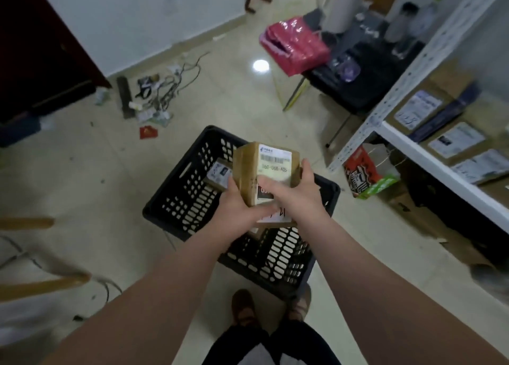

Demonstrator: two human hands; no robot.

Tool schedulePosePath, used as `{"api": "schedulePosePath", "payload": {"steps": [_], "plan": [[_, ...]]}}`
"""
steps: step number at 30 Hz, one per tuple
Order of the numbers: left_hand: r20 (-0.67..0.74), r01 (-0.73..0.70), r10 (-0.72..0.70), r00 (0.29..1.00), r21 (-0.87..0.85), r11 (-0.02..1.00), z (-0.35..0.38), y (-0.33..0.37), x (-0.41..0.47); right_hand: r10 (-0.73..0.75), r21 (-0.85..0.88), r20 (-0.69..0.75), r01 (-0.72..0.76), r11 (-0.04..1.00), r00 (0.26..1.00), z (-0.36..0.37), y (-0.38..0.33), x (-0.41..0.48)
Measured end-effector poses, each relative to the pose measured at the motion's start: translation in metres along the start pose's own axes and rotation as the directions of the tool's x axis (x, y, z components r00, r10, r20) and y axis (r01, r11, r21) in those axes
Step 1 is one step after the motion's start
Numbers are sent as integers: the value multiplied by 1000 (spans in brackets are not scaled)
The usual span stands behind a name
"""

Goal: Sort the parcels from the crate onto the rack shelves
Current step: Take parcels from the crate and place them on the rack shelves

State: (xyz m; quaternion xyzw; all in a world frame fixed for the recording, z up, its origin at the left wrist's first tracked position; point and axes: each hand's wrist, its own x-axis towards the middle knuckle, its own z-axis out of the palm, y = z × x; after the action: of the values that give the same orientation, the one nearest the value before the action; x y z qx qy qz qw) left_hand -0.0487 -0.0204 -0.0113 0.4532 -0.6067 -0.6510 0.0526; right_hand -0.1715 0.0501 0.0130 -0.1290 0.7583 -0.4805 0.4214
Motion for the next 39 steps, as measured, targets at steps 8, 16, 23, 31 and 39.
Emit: {"api": "schedulePosePath", "payload": {"steps": [8, 16, 23, 31, 39], "plan": [[143, -19, 57, 988, -255, 967, 21, 84, -35, 20, 311, -90, 9, 950, 996, -72, -40, -45], [112, -96, 152, 982, -399, 912, 90, 150, -80, -136, 306, -31, 139, 942, 990, -155, -58, -97], [244, -170, 275, 930, -378, 910, 198, 169, -145, -162, 396, -132, 202, 896, 978, -257, -37, -174], [395, -209, 303, 868, -262, 942, 326, 166, -197, -130, 388, -260, 227, 894, 957, -368, 18, -256], [506, -112, 186, 842, -173, 979, 430, 152, -234, -94, 375, -408, 260, 889, 908, -450, 85, -308]]}}
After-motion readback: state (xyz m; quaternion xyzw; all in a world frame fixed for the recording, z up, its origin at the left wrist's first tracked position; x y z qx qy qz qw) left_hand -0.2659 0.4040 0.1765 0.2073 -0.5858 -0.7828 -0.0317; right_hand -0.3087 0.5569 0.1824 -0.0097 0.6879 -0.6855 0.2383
